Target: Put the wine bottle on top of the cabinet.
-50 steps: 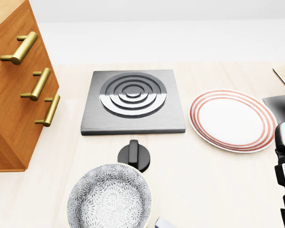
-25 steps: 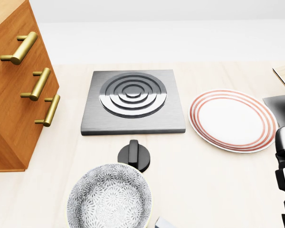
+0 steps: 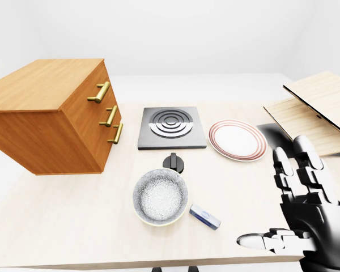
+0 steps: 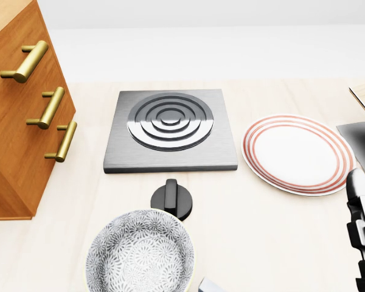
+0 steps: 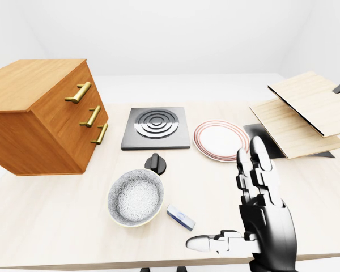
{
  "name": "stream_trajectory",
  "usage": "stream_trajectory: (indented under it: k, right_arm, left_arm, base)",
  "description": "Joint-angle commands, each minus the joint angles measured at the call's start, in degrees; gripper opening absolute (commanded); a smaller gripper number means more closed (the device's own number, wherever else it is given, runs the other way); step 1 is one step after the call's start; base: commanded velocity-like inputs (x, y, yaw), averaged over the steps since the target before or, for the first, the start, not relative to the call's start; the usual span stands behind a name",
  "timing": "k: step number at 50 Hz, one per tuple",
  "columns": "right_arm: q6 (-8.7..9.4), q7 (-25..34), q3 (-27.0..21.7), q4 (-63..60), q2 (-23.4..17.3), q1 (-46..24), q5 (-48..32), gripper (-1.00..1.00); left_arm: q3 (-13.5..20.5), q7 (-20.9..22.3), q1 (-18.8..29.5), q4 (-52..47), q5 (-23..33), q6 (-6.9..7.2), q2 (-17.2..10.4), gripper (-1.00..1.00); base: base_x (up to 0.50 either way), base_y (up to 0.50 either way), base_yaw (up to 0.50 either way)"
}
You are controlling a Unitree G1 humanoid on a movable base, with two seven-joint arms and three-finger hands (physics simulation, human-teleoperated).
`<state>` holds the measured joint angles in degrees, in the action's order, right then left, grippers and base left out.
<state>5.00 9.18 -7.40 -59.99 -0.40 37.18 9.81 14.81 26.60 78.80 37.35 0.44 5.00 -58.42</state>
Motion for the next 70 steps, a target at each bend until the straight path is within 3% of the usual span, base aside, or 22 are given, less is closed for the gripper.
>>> stream_trajectory:
  k: [1, 3, 5, 6, 7, 11, 19, 25, 32, 39, 52, 61, 70]
  right_arm:
    - [0.0, -2.53, 1.1, -0.01, -2.35, 0.56, 0.44, 1.0]
    - [0.0, -3.02, 1.59, -0.01, -2.67, 0.27, 0.6, 1.0]
    - [0.0, -3.74, 2.19, -0.01, -3.35, 0.07, 0.58, 1.0]
    - [0.0, -4.14, 2.57, -0.01, -3.64, -0.06, 0.66, 1.0]
    - [0.0, -4.41, 2.8, -0.01, -3.93, 0.0, 0.67, 1.0]
    - [0.0, -4.63, 2.92, -0.01, -4.0, 0.57, 0.78, 1.0]
    - [0.0, -2.41, 1.5, -0.01, -2.06, 0.77, 0.88, 1.0]
    - [0.0, -0.61, 1.21, -0.01, -0.22, 0.88, -0.09, 1.0]
    - [0.0, 0.94, 0.96, -0.01, 1.6, 0.55, -1.49, 1.0]
    - [0.0, 2.56, 0.89, -0.01, 3.16, 0.57, -2.57, 1.0]
    - [0.0, 4.07, 1.09, -0.01, 4.49, 0.85, -3.56, 1.0]
    - [0.0, 5.03, 1.38, -0.01, 5.37, 1.14, -4.27, 1.0]
    - [0.0, 6.51, 0.41, -0.01, 6.77, 1.01, -4.51, 1.0]
  left_arm:
    - [0.78, -2.55, 0.07, -1.14, -2.05, 0.0, -0.03, -0.91]
    - [-1.97, 0.41, 1.76, 1.81, -2.06, 0.0, -0.71, -0.91]
    - [-5.33, 6.59, 3.74, 4.67, -2.06, 0.0, -1.52, -0.91]
    - [-8.62, 11.64, 6.2, 7.47, -2.08, 0.0, -2.19, -0.92]
    - [-9.71, 13.25, 7.87, 9.19, -0.36, 0.0, -2.19, -0.91]
    - [-10.57, 13.4, 10.4, 12.91, 6.05, 0.0, -1.1, -0.91]
    - [-13.04, 13.4, 10.46, 12.67, 14.28, 0.0, -0.8, -0.91]
    - [-10.46, 13.4, 11.46, 15.88, 19.67, 0.0, 0.18, -0.91]
    - [-6.92, 13.4, 12.96, 20.77, 21.64, 0.0, 0.48, -0.91]
    - [-4.17, 13.4, 12.24, 24.48, 19.35, 0.0, 0.71, -0.91]
    - [-5.28, 13.4, 14.45, 27.91, 17.3, 0.0, -0.17, -0.91]
    - [1.02, 13.4, 11.58, 31.68, 12.84, 0.0, 0.63, -0.91]
    - [3.15, 5.56, 8.66, 34.36, 6.61, 0.0, 1.57, -0.9]
  base:
    - [0.0, 0.0, 0.0]
    - [0.0, 0.0, 0.0]
    - [0.0, 0.0, 0.0]
    - [0.0, 0.0, 0.0]
    - [0.0, 0.0, 0.0]
    - [0.0, 0.0, 0.0]
    - [0.0, 0.0, 0.0]
    - [0.0, 0.0, 0.0]
    - [0.0, 0.0, 0.0]
    - [0.0, 0.0, 0.0]
    - [0.0, 0.0, 0.0]
    - [0.0, 0.0, 0.0]
    - [0.0, 0.0, 0.0]
